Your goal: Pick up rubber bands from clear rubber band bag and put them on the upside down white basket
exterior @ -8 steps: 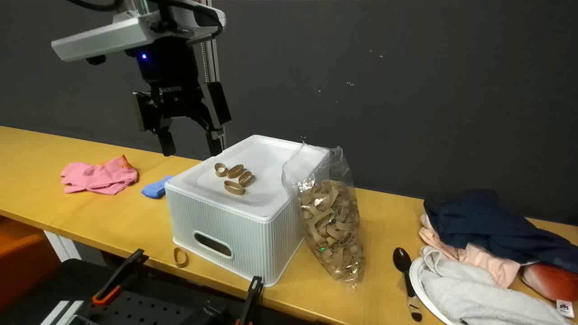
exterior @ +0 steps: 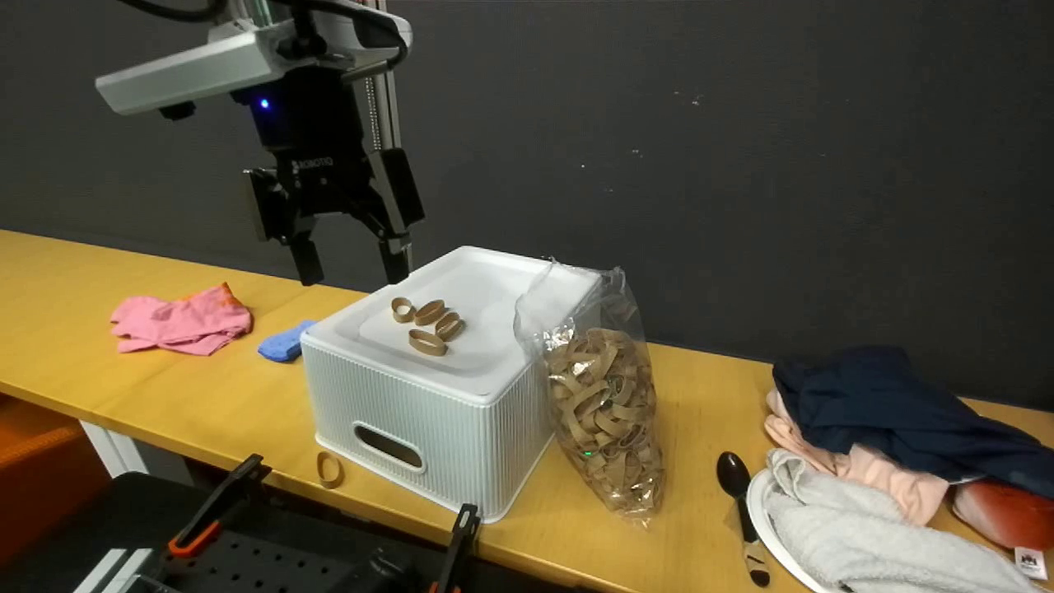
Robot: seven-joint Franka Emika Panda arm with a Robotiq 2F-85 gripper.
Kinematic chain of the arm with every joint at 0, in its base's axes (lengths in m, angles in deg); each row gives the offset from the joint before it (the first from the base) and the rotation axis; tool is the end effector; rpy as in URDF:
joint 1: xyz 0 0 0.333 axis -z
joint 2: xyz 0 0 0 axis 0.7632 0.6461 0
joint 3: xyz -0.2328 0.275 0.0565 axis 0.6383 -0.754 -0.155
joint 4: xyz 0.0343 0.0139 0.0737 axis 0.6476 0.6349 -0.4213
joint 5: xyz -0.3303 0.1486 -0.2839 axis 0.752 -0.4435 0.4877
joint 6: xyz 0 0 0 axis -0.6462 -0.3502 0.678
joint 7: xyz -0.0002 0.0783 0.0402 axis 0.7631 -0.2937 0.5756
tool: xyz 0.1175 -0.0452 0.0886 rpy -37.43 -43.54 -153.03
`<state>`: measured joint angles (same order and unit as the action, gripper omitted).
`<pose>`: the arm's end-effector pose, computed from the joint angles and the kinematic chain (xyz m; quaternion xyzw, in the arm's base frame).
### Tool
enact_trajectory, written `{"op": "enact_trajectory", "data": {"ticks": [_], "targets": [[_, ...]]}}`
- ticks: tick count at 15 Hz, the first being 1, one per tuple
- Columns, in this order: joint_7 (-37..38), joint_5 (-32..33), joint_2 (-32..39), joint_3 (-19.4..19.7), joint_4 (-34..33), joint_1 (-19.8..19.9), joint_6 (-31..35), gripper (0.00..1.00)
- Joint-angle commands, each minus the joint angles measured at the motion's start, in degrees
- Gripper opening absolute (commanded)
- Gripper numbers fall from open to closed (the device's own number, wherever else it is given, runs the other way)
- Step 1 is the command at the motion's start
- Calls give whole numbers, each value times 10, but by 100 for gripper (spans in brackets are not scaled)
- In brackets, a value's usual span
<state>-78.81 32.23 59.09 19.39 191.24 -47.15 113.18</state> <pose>0.4303 0.0074 0.3378 0.9952 -0.0105 -0.0239 0.0944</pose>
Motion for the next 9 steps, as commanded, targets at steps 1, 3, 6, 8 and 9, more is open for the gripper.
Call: {"op": "enact_trajectory", "data": {"ticks": [1, 3, 6, 8, 9], "targets": [[20, 83, -9, -12, 11, 6, 45, 100], [17, 121, -9, -10, 20, 4, 85, 100], [23, 174, 5, -19, 29, 6, 153, 100], [34, 199, -12, -28, 41, 7, 177, 100], [43, 206, -25, -32, 51, 7, 187, 100]]}}
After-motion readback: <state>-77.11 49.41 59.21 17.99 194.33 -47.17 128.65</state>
